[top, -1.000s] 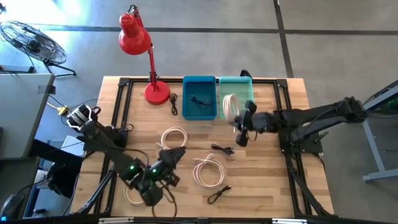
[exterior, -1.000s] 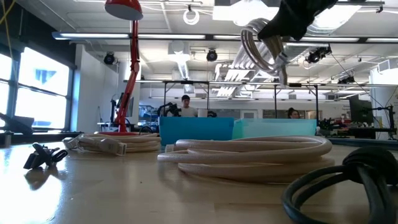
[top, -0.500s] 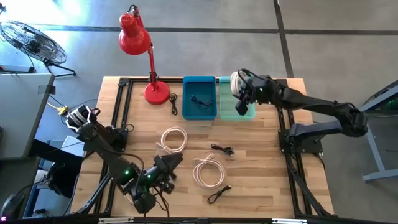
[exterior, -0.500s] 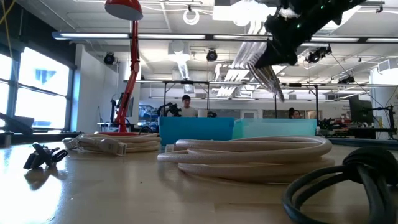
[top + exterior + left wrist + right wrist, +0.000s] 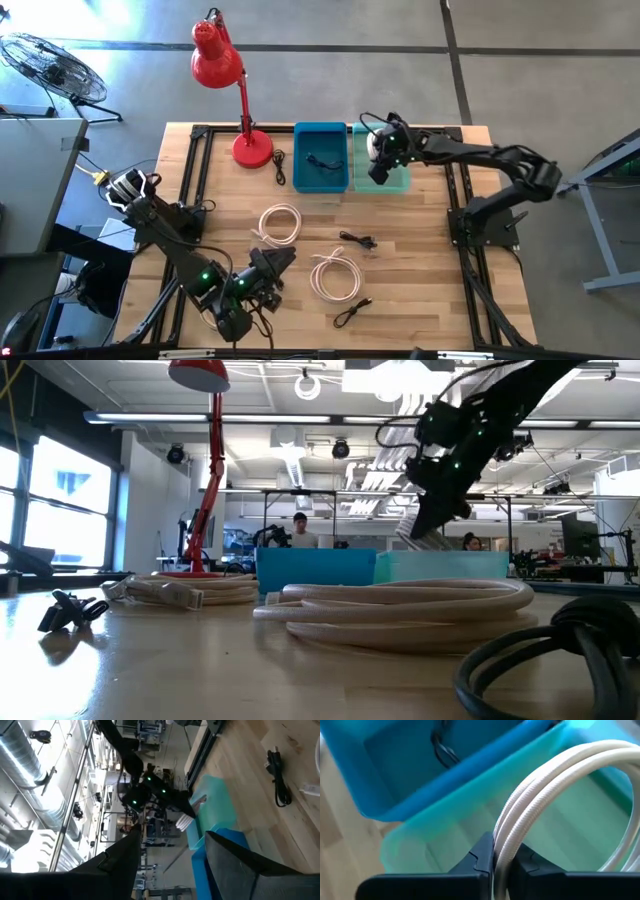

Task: Pick & Place USB Port
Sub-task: Put the brown HDMI cable into the green bin

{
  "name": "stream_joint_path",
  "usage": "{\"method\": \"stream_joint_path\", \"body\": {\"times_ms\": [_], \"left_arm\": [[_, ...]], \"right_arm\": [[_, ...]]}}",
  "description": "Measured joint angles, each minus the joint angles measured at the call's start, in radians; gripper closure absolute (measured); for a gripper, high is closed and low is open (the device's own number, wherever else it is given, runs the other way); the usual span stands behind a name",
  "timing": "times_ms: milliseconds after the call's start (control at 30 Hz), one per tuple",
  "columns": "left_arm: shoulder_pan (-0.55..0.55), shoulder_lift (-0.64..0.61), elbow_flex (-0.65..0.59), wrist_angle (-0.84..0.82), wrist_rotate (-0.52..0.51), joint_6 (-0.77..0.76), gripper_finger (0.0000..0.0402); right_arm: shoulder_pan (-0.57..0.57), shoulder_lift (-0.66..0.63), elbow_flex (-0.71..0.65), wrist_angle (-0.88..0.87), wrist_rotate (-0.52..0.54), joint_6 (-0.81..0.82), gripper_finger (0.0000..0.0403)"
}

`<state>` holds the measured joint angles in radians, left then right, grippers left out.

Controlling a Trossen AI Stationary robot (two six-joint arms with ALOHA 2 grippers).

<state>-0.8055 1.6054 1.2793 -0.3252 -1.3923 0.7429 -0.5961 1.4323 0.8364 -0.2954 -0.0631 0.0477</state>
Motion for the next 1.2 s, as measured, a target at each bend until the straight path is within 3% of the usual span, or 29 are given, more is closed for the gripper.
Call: {"method": "stream_joint_path", "body": {"times_ms": [467, 800, 1000, 1200], "left_arm": [[0.001, 0.000, 0.001, -0.045, 0.069, -0.043, 0.0184], [0.024, 0.000, 0.001, -0.044, 0.154, -0.036, 0.0184], [0.056, 0.000, 0.001, -0.045, 0.220, -0.044, 0.0184], [0.089, 0.000, 0.001, -0.050, 0.274, -0.064, 0.0184]], "right_arm": [[0.000, 0.067, 0.000, 0.025, -0.003, -0.021, 0.0369], [0.001, 0.067, 0.000, 0.028, -0.166, -0.059, 0.0351], [0.001, 0.067, 0.001, 0.023, -0.038, -0.046, 0.0324], [0.001, 0.067, 0.001, 0.023, -0.013, -0.047, 0.0260]]}}
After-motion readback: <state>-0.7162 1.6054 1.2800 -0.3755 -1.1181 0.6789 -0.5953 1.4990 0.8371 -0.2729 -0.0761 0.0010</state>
